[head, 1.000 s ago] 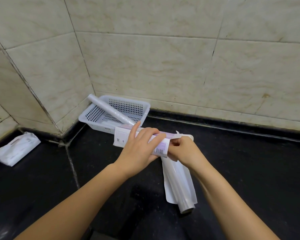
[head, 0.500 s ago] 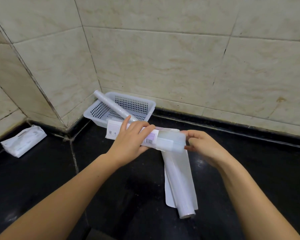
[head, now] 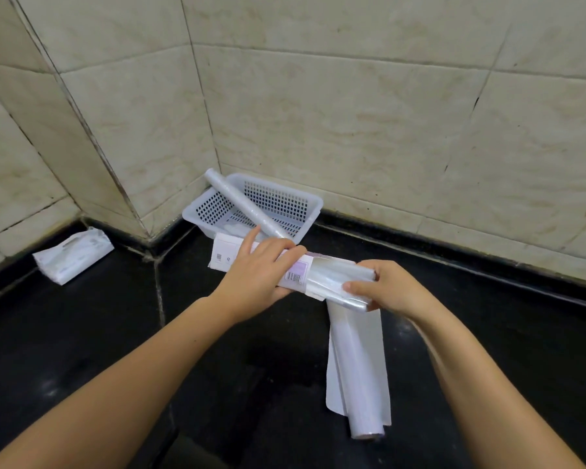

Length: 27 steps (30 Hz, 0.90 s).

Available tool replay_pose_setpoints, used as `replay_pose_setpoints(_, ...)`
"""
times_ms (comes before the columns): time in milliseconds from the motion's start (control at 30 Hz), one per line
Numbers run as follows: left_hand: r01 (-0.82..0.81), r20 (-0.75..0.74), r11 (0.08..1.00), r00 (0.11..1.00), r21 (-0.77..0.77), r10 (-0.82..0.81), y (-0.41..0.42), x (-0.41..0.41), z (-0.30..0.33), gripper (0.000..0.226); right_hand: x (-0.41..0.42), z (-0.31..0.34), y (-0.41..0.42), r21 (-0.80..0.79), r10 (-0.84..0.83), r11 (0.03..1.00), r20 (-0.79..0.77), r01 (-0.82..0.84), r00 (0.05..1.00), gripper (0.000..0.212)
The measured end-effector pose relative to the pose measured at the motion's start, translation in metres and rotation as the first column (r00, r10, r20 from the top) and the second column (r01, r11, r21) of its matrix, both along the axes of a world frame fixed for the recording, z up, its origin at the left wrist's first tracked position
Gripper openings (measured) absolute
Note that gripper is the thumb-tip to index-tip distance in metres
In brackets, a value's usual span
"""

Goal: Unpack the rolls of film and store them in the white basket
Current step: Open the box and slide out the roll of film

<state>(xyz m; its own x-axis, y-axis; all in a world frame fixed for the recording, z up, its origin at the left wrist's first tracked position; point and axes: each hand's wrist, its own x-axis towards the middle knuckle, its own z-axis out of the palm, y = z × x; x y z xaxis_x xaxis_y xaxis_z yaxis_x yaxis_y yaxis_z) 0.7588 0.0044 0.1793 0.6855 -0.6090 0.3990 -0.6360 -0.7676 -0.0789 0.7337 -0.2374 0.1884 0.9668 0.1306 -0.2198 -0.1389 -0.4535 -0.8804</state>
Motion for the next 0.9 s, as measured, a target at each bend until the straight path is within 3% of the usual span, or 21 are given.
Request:
replay_pose_setpoints(67, -0.093, -0.131, 0.996, 0.987, -0.015, 0.090, 0.014, 0.004, -0.014, 0.059, 0.005, 0.001, -0.010, 0.032, 0.010, 0.999, -0.036, -0.009, 0.999, 0.001)
replay_pose_setpoints(200, -0.296, -0.389, 0.953, 0.872, 0.062, 0.296, 0.053, 0.010, -0.051, 0.063, 0.024, 0.004, -0.027, 0.155, -0.072, 0.985, -0.057, 0.080, 0.996, 0.005)
replay_pose_setpoints(267, -0.286, -0.479, 0.945, 0.814, 0.161, 0.328, 0.063, 0.011, -0.069, 0.064, 0.037, 0.002, -0.023, 0.251, -0.147, 0.955, -0.063, 0.158, 0.987, 0.008)
replay_pose_setpoints(367, -0.104, -0.555, 0.958, 0.796, 0.268, 0.242, 0.056, 0.018, -0.087, 0.063, 0.062, -0.005, 0.003, 0.330, -0.201, 0.918, -0.090, 0.220, 0.975, 0.012)
replay_pose_setpoints(567, 0.187, -0.722, 0.915, 0.676, 0.358, 0.144, 0.054, 0.044, -0.103, 0.084, 0.143, -0.024, 0.090, 0.178, -0.269, 0.946, -0.036, 0.271, 0.962, 0.011)
replay_pose_setpoints(600, 0.189, -0.749, 0.930, 0.652, 0.314, 0.121, 0.060, 0.047, -0.104, 0.088, 0.160, -0.027, 0.106, 0.112, -0.279, 0.955, 0.012, 0.276, 0.960, 0.004)
replay_pose_setpoints(667, 0.098, -0.798, 0.991, 0.602, 0.095, 0.017, 0.074, 0.059, -0.097, 0.084, 0.192, -0.035, 0.136, -0.009, -0.277, 0.960, 0.105, 0.280, 0.955, 0.018)
replay_pose_setpoints(733, -0.021, -0.734, 0.989, 0.672, -0.148, -0.095, 0.090, 0.086, -0.081, 0.061, 0.216, -0.045, 0.162, -0.089, -0.238, 0.961, 0.203, 0.260, 0.950, 0.003)
replay_pose_setpoints(767, -0.047, -0.651, 0.975, 0.752, -0.216, -0.108, 0.098, 0.103, -0.074, 0.046, 0.225, -0.050, 0.174, -0.131, -0.215, 0.960, 0.229, 0.249, 0.949, 0.010)
replay_pose_setpoints(833, -0.076, -0.426, 0.956, 0.903, -0.284, -0.054, 0.114, 0.137, -0.066, 0.026, 0.239, -0.064, 0.192, -0.211, -0.162, 0.953, 0.248, 0.216, 0.955, 0.017)
replay_pose_setpoints(900, -0.144, -0.297, 0.951, 0.953, -0.274, 0.059, 0.127, 0.163, -0.072, 0.025, 0.249, -0.080, 0.205, -0.292, -0.104, 0.939, 0.259, 0.180, 0.960, 0.013)
